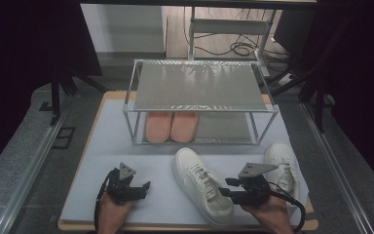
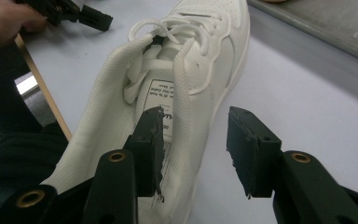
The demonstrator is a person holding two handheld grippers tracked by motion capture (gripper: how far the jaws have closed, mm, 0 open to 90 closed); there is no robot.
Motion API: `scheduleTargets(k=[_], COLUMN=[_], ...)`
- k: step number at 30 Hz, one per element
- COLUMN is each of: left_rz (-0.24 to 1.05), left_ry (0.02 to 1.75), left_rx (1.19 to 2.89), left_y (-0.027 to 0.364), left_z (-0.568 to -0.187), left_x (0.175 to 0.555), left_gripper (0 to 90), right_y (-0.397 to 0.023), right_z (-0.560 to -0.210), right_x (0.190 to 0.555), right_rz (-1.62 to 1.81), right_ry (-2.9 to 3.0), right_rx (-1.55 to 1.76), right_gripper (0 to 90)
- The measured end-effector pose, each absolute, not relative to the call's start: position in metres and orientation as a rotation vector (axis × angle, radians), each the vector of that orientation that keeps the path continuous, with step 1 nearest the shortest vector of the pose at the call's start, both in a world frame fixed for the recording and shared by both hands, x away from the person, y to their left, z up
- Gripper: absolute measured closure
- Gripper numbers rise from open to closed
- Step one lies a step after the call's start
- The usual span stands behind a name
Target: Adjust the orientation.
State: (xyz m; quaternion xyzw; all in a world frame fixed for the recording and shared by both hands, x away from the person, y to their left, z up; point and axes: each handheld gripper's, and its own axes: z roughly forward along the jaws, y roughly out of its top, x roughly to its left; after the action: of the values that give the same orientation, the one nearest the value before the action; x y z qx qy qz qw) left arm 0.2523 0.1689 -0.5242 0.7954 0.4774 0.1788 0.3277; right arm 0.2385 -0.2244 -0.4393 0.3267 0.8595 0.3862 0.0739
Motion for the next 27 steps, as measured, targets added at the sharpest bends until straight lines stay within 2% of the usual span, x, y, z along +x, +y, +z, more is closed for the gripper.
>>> scheduleTargets(k=[13,22,27], left_rz=[0.468,0.468,0.468], left_ry=[1.25,1.251,1.251], left_rx=[2.083,2.081,2.08], left_y=[0.169,0.169,0.169], left_z=[-0.524,-0.524,-0.524], left_x=[0.252,0.252,0.252], left_gripper=[13.1,13.1,13.1], right_y=[-0.203,-0.209,-0.213], right_z=[-0.454,-0.451,-0.45], right_x=[0.254,0.248,0.245], right_rz=[1.08,1.01,0.993], right_ry=[2.619,2.658,2.679], right_rx=[1.017,1.05,1.051], right_gripper=[61.6,62.6,66.5])
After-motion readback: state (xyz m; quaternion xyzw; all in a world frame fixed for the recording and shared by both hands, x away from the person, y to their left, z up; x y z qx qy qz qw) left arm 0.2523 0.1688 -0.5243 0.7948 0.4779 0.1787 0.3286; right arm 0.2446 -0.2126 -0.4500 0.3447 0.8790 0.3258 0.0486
